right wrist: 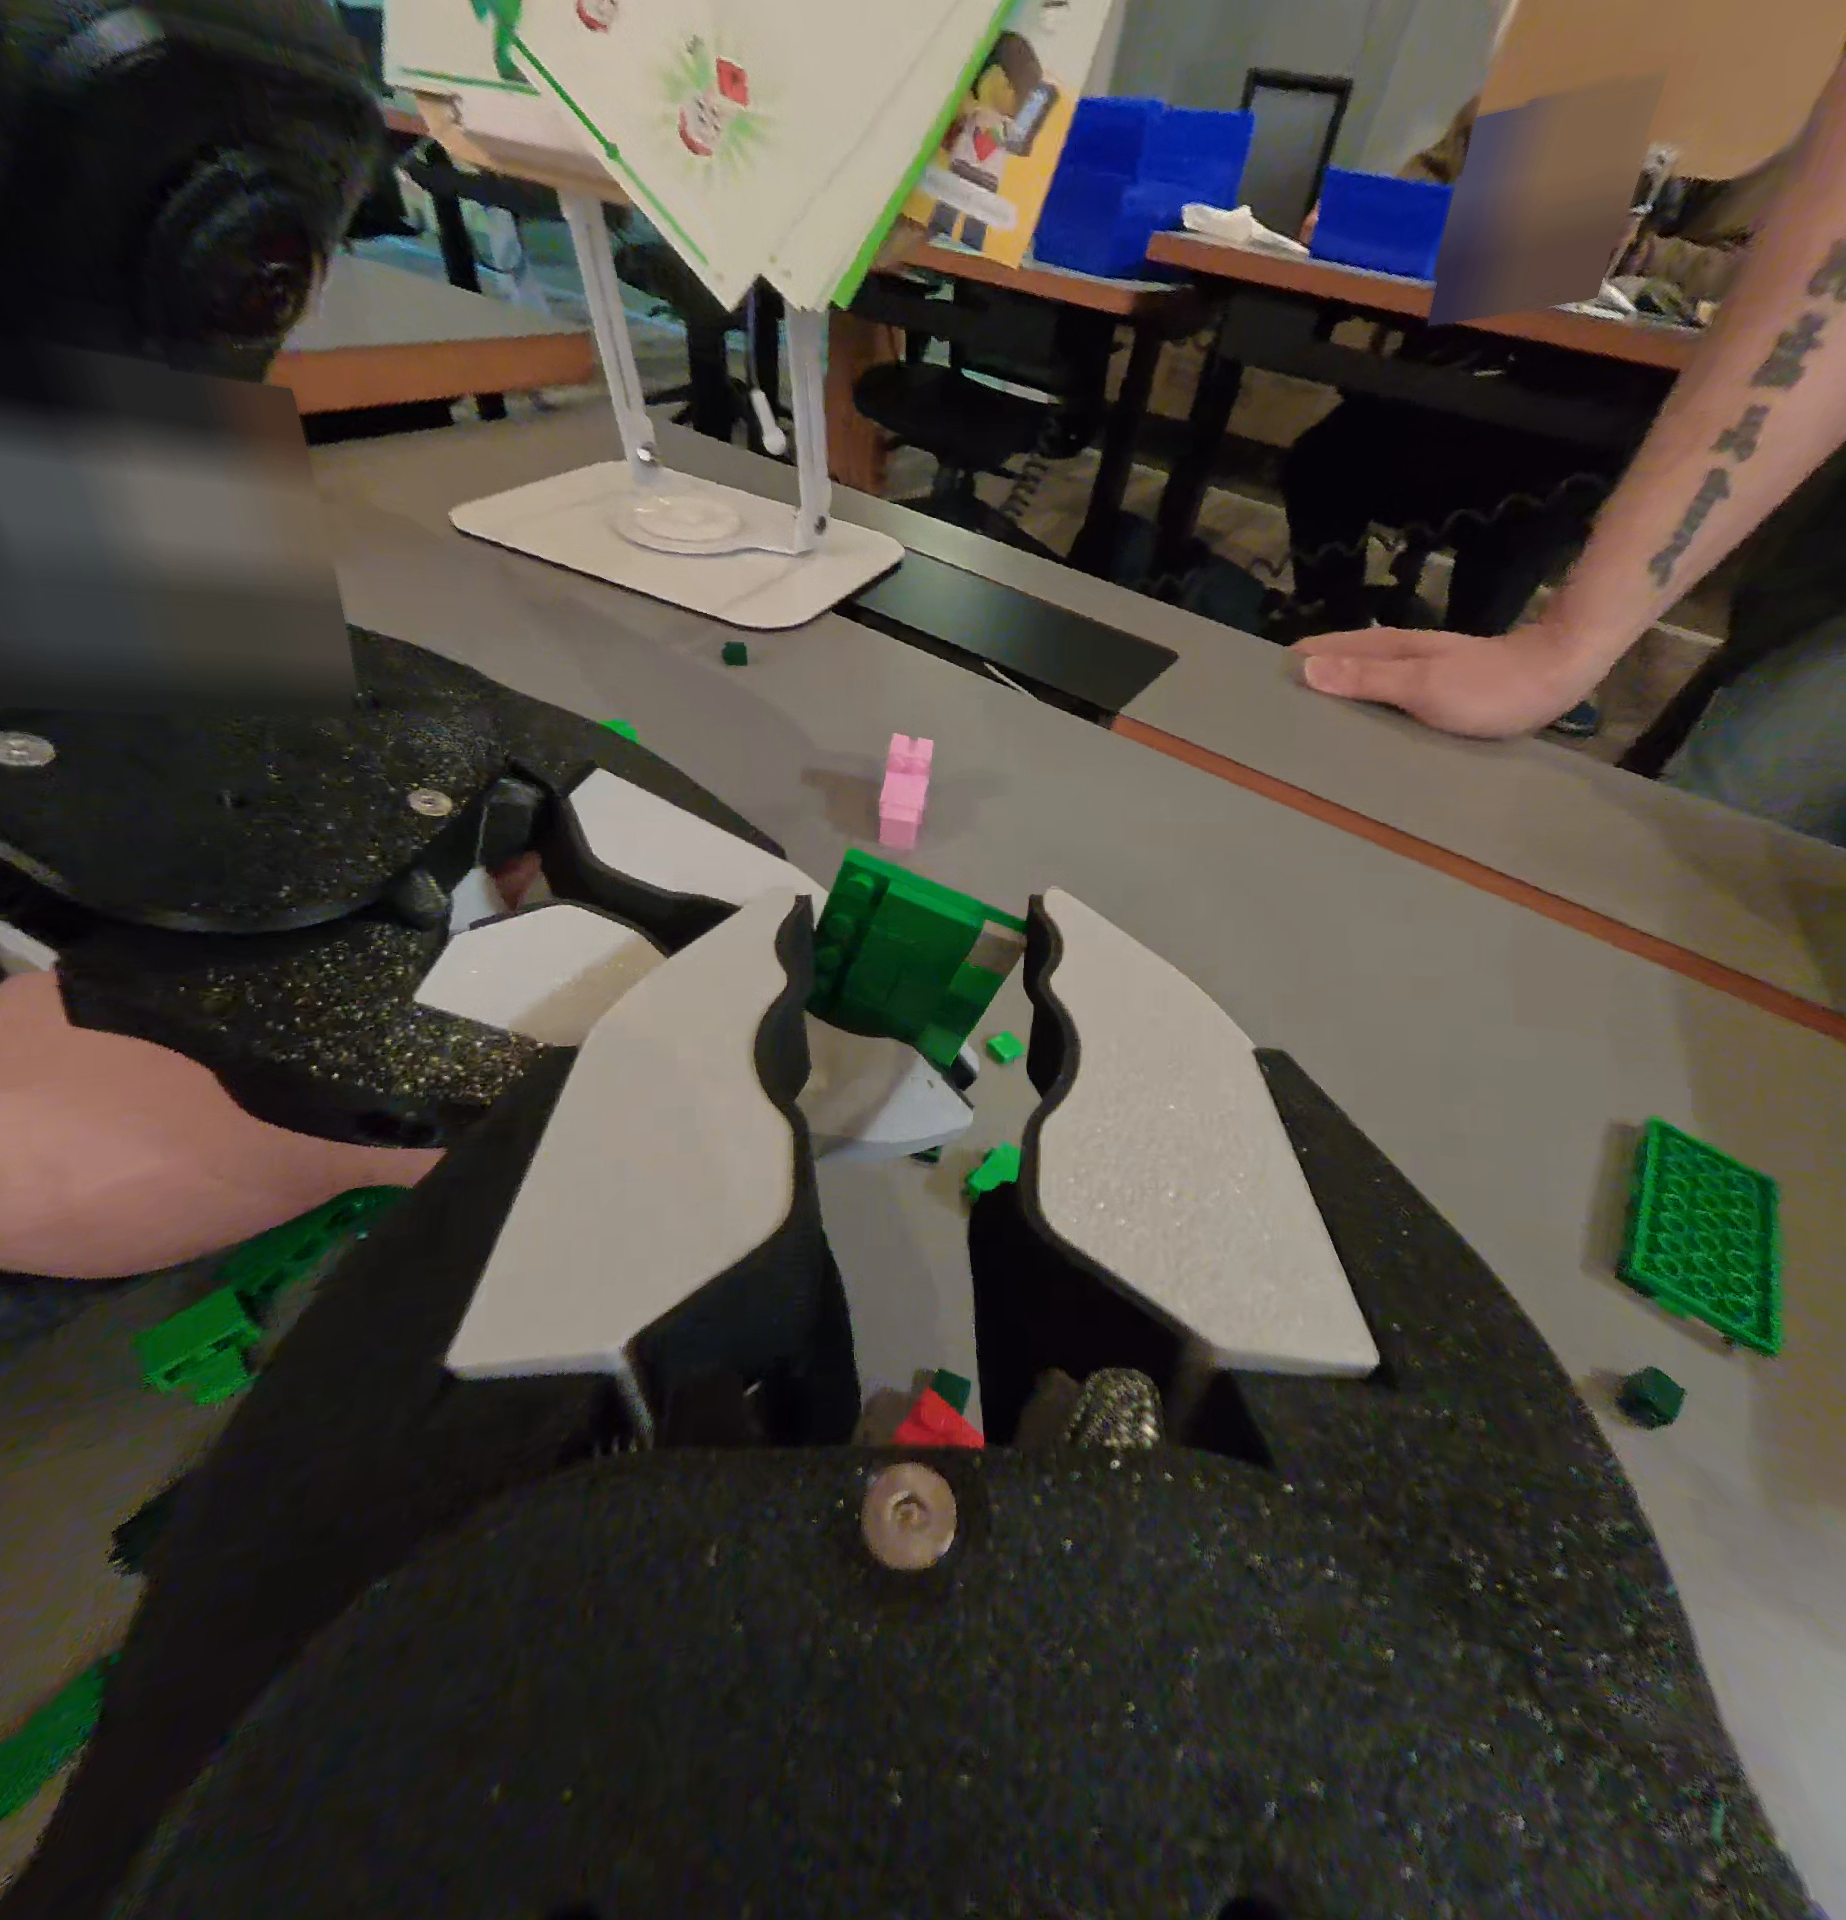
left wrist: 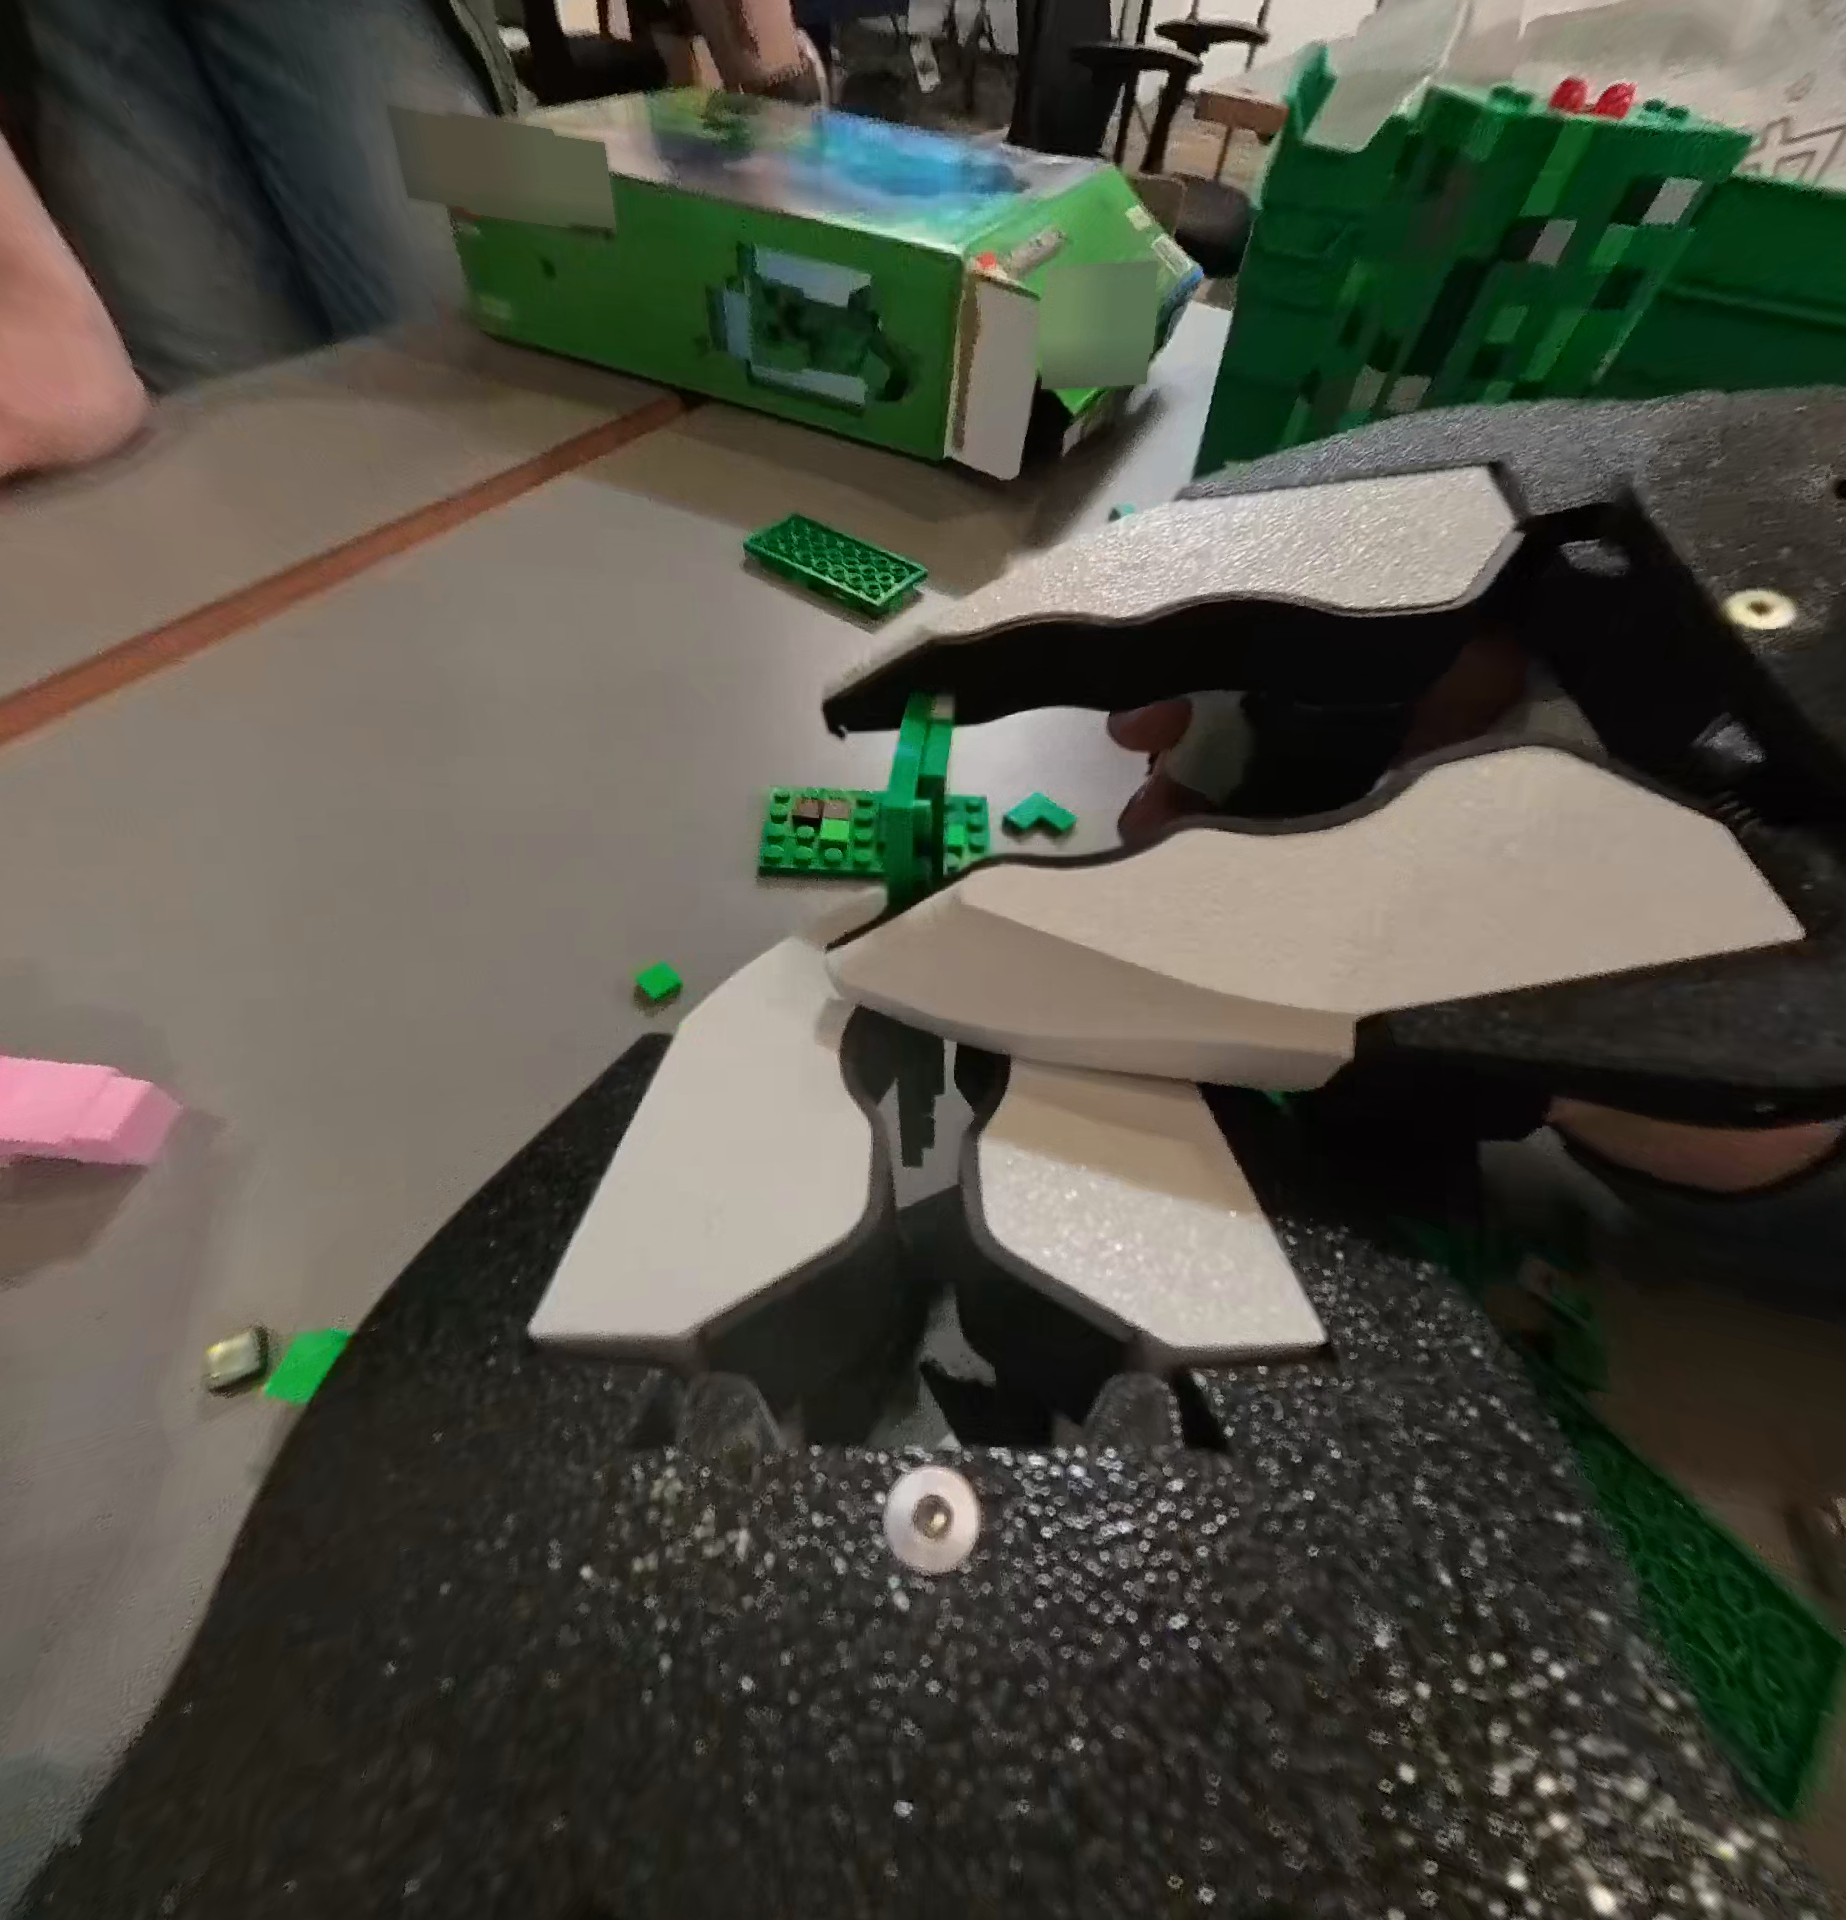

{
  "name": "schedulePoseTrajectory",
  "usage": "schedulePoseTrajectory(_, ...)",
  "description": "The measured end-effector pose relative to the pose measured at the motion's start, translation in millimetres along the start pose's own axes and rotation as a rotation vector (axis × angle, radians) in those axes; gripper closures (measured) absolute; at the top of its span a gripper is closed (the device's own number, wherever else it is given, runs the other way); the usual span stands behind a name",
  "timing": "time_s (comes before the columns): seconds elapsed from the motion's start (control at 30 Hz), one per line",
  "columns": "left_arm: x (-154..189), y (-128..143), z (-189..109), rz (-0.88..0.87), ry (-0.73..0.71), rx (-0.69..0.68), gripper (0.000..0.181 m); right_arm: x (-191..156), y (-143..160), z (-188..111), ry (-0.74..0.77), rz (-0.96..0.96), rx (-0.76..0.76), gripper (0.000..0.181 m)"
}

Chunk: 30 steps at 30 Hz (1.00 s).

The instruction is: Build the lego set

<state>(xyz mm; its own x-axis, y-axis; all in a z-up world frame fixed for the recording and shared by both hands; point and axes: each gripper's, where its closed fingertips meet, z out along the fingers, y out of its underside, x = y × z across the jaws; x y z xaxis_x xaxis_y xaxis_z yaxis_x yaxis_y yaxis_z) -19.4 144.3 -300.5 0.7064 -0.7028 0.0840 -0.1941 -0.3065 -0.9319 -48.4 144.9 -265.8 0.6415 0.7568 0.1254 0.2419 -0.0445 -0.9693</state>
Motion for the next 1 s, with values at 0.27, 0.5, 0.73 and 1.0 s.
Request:
schedulePoseTrajectory(0.27,12.4,31.7,-3.9,-0.129,0.249,-0.269,0.175,1.8,22.9,-19.5,-0.298,-0.047,-0.112,0.137)
schedulePoseTrajectory(0.5,25.0,38.7,-12.9,-0.294,0.416,-0.353,0.175,1.4,52.5,-25.9,-0.256,-0.537,-0.347,0.104)
schedulePoseTrajectory(0.73,32.8,34.0,-18.8,-0.388,0.490,-0.356,0.175,-13.5,50.9,-16.1,-0.212,-0.805,-0.335,0.112)
schedulePoseTrajectory(1.0,38.9,19.4,-30.2,-0.345,0.519,-0.349,0.175,-7.1,43.6,-28.0,-0.217,-0.861,-0.313,0.108)
